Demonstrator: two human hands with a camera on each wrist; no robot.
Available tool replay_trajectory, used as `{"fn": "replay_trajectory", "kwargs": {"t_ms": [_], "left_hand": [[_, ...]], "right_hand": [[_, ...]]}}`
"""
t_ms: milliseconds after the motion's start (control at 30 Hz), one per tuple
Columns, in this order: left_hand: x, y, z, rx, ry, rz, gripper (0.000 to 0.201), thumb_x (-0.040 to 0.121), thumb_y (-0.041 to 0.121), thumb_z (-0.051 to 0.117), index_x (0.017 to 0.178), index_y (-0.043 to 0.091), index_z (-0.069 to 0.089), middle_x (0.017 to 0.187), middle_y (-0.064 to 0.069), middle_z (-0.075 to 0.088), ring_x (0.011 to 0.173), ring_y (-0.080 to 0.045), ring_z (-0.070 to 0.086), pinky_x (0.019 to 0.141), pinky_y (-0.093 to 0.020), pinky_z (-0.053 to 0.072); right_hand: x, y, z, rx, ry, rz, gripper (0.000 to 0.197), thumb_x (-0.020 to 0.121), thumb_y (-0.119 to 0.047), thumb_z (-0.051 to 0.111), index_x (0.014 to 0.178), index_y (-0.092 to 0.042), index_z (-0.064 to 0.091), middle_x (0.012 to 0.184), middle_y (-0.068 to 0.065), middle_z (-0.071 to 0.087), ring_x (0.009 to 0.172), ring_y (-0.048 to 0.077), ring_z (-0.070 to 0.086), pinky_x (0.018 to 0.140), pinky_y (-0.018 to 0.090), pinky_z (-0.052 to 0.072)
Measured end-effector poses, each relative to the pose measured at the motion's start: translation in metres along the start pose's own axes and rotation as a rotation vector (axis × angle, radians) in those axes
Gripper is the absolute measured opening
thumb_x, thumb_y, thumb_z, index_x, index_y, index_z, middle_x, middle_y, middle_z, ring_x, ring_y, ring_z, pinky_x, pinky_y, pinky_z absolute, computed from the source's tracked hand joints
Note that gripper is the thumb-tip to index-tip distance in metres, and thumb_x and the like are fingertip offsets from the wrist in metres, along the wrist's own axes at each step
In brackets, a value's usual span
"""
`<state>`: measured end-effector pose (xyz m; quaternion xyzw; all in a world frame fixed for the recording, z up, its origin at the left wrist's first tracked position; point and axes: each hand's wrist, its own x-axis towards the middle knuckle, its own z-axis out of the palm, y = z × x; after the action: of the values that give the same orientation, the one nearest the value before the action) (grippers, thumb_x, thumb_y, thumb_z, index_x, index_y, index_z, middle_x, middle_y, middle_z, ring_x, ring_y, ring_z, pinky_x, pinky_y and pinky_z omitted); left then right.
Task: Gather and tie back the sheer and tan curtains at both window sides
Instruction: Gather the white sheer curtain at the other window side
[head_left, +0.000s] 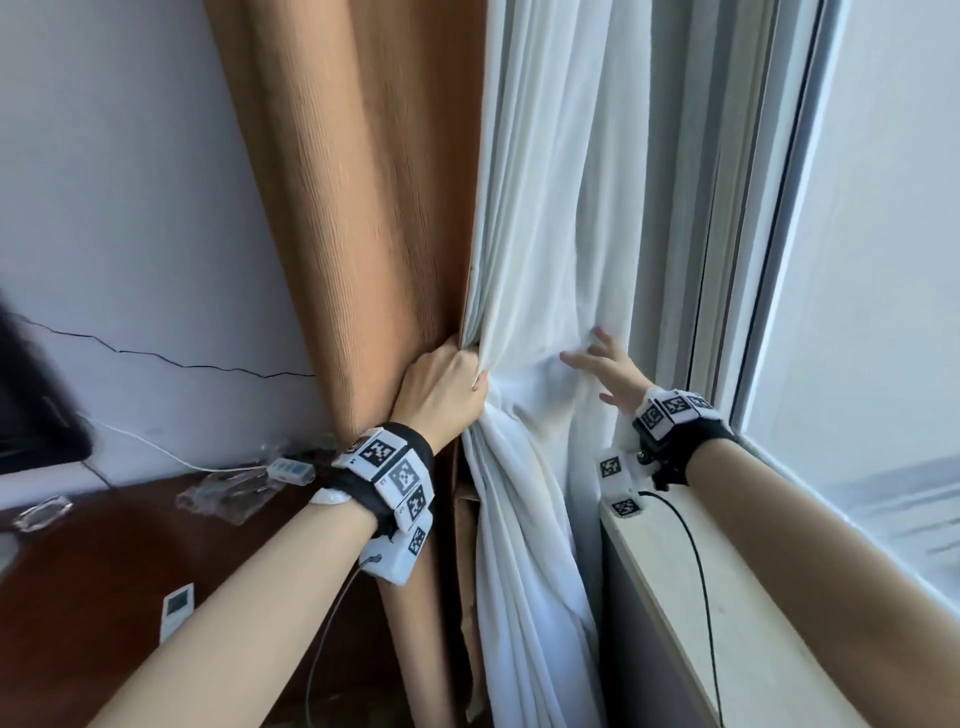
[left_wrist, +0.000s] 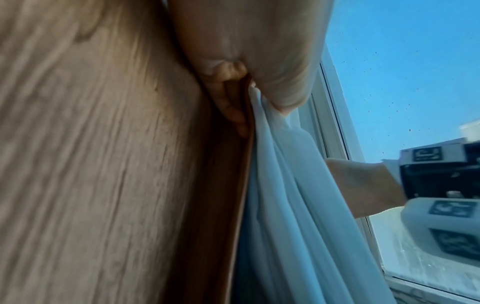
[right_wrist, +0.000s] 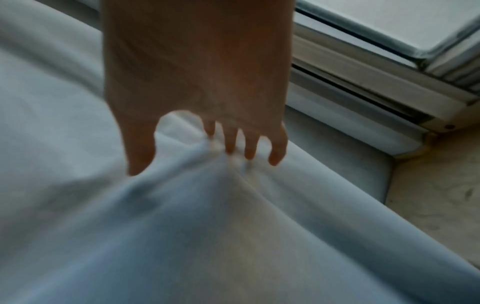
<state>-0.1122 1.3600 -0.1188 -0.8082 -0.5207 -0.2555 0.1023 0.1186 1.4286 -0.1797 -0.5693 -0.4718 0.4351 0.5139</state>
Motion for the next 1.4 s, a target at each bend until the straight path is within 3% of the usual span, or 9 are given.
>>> {"fn": "replay_trajectory", "kwargs": {"t_ms": [133, 267, 533, 667, 767, 933, 1133, 1233, 1400], "left_hand": [[0.006, -0.003, 0.002, -0.063, -0.028, 0.013, 0.016, 0.087, 0.015, 0.052, 0.072, 0.008, 0.050, 0.091, -0.023, 0.061, 0.084, -0.045, 0.060, 0.069, -0.045, 0.050], [0.012, -0.005, 0.006, -0.066, -0.039, 0.017, 0.016, 0.086, 0.013, 0.053, 0.081, 0.000, 0.059, 0.093, -0.025, 0.062, 0.086, -0.047, 0.060, 0.071, -0.047, 0.050], [0.010, -0.012, 0.022, -0.014, 0.055, 0.075, 0.044, 0.089, 0.007, 0.052, 0.131, 0.003, 0.041, 0.105, -0.030, 0.056, 0.079, -0.049, 0.062, 0.065, -0.051, 0.051], [0.008, -0.006, 0.026, 0.016, 0.111, 0.143, 0.090, 0.088, 0.004, 0.053, 0.149, 0.037, -0.005, 0.096, -0.025, 0.057, 0.068, -0.044, 0.062, 0.059, -0.050, 0.052], [0.006, 0.009, 0.026, -0.028, 0.057, 0.150, 0.089, 0.093, 0.001, 0.039, 0.142, 0.062, -0.004, 0.088, -0.016, 0.050, 0.071, -0.038, 0.061, 0.070, -0.046, 0.053], [0.021, 0.021, 0.036, -0.237, 0.033, 0.017, 0.044, 0.081, 0.007, 0.052, 0.121, 0.024, 0.062, 0.105, -0.022, 0.062, 0.093, -0.043, 0.061, 0.079, -0.045, 0.053], [0.017, 0.048, 0.027, -0.467, 0.032, -0.014, 0.049, 0.083, 0.057, 0.046, 0.082, 0.013, 0.069, 0.079, -0.005, 0.072, 0.078, -0.024, 0.066, 0.068, -0.032, 0.052], [0.022, 0.032, 0.023, -0.276, 0.014, -0.013, 0.030, 0.082, 0.035, 0.056, 0.093, 0.010, 0.068, 0.096, -0.016, 0.070, 0.092, -0.036, 0.064, 0.075, -0.037, 0.053], [0.019, 0.013, 0.018, -0.114, -0.035, 0.000, 0.009, 0.081, 0.011, 0.048, 0.072, 0.009, 0.049, 0.086, -0.025, 0.063, 0.081, -0.046, 0.059, 0.068, -0.045, 0.050]], "right_hand": [[0.021, -0.003, 0.020, 0.048, -0.232, 0.133, 0.088, 0.071, -0.056, 0.075, 0.144, -0.033, 0.031, 0.154, -0.009, 0.029, 0.142, 0.017, 0.024, 0.112, 0.056, 0.011], [0.026, -0.004, 0.046, 0.154, -0.083, -0.010, 0.020, 0.088, -0.033, 0.069, 0.088, -0.016, 0.057, 0.084, -0.001, 0.061, 0.076, 0.015, 0.057, 0.072, 0.029, 0.043], [-0.005, 0.003, 0.030, -0.465, 0.226, -0.425, 0.042, 0.098, -0.029, 0.053, 0.063, -0.016, 0.035, 0.052, 0.002, 0.039, 0.055, 0.024, 0.035, 0.053, 0.030, 0.027], [-0.045, 0.014, 0.008, -0.715, 0.317, -0.601, 0.018, 0.100, -0.023, 0.046, 0.094, -0.007, 0.050, 0.057, 0.012, 0.047, 0.057, 0.043, 0.049, 0.053, 0.038, 0.036], [-0.072, 0.015, 0.005, -0.836, 0.364, -0.685, 0.015, 0.093, -0.014, 0.052, 0.084, -0.008, 0.042, 0.052, 0.014, 0.041, 0.050, 0.046, 0.048, 0.047, 0.039, 0.037], [-0.096, 0.025, 0.024, -0.864, 0.196, -0.688, 0.024, 0.088, -0.007, 0.052, 0.107, 0.000, 0.040, 0.063, 0.024, 0.054, 0.055, 0.047, 0.051, 0.048, 0.037, 0.028], [-0.105, 0.024, 0.063, -0.721, -0.082, -0.590, 0.080, 0.079, 0.004, 0.051, 0.148, -0.001, 0.010, 0.109, 0.021, 0.057, 0.088, 0.041, 0.057, 0.061, 0.026, 0.029], [-0.099, 0.027, 0.056, -0.558, -0.291, -0.543, 0.068, 0.081, 0.003, 0.048, 0.144, -0.012, 0.025, 0.121, 0.016, 0.057, 0.109, 0.029, 0.056, 0.082, 0.025, 0.039], [-0.059, 0.024, 0.025, -0.091, 0.181, -0.397, 0.035, 0.083, 0.001, 0.046, 0.106, -0.019, 0.062, 0.096, -0.004, 0.074, 0.087, 0.009, 0.067, 0.069, 0.018, 0.047]]}}
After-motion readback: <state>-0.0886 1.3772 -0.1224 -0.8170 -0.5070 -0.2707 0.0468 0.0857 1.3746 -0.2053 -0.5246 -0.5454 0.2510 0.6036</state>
